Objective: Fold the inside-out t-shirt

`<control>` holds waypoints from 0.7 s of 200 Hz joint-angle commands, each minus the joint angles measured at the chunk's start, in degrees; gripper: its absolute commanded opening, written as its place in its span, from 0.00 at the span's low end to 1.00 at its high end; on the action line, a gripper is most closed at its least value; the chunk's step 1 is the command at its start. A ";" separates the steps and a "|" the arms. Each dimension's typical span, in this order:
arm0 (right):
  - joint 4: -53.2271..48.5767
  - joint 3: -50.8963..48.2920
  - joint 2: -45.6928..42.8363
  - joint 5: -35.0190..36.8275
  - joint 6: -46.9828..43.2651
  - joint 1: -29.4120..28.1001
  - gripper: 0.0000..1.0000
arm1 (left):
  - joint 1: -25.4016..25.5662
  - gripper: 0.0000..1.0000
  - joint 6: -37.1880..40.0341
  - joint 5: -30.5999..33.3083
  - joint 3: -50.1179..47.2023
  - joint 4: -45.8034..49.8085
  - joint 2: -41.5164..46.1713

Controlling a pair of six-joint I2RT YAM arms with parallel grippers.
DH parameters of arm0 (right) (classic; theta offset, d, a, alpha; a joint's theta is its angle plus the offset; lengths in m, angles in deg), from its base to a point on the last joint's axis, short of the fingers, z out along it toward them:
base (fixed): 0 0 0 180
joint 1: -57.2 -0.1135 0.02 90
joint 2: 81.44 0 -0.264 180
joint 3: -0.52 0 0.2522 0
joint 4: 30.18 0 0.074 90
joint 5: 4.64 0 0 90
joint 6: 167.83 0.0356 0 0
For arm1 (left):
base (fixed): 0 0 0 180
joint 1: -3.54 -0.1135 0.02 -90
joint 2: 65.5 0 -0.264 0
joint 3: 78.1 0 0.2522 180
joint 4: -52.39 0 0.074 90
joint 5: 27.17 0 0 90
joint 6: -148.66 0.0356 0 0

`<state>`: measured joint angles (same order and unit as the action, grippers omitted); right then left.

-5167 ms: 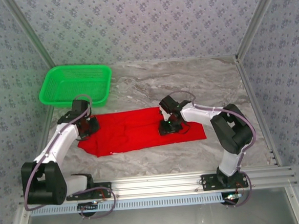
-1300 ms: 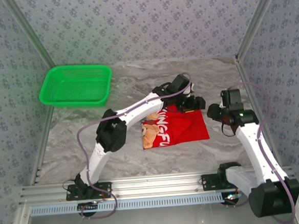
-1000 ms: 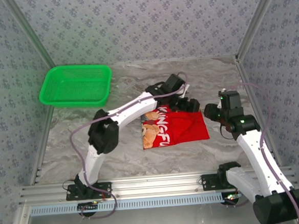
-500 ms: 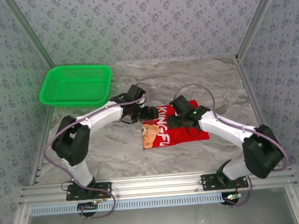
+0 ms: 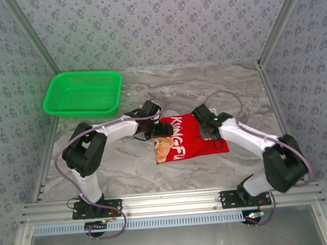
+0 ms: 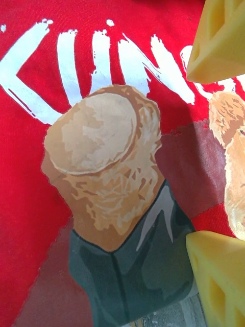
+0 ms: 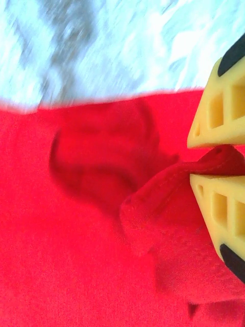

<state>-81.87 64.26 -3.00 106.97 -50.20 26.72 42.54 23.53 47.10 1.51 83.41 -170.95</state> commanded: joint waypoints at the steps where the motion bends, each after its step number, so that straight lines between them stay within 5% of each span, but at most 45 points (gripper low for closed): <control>1: -7.19 -5.46 -9.37 -1.64 6.48 4.79 0.28 | 0.14 0.76 0.25 0.19 -1.70 -1.32 0.44; 26: -6.19 -9.74 -19.01 -1.64 9.67 7.28 0.44 | 0.27 0.76 0.75 -1.05 -2.18 -1.96 0.51; 51: -0.32 -10.33 -24.21 -2.83 8.93 2.02 0.52 | 0.51 0.76 1.20 -1.47 -1.63 -2.19 1.09; 80: 6.01 -7.09 -13.96 -11.77 5.27 0.52 0.58 | 0.63 0.76 1.54 -0.71 -1.76 -2.20 2.89; 104: 2.65 -4.08 -4.26 -11.91 4.79 3.47 0.57 | 0.76 0.76 1.74 -0.38 -2.45 -2.53 4.56; 140: 0.56 -4.71 -3.76 -12.29 4.14 6.88 0.58 | 1.68 0.77 2.12 -0.13 -3.07 -2.80 5.43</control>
<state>-78.63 59.01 -5.08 95.60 -44.95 32.64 43.33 24.36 46.84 -1.09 81.00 -167.59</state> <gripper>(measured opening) 0.566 0.767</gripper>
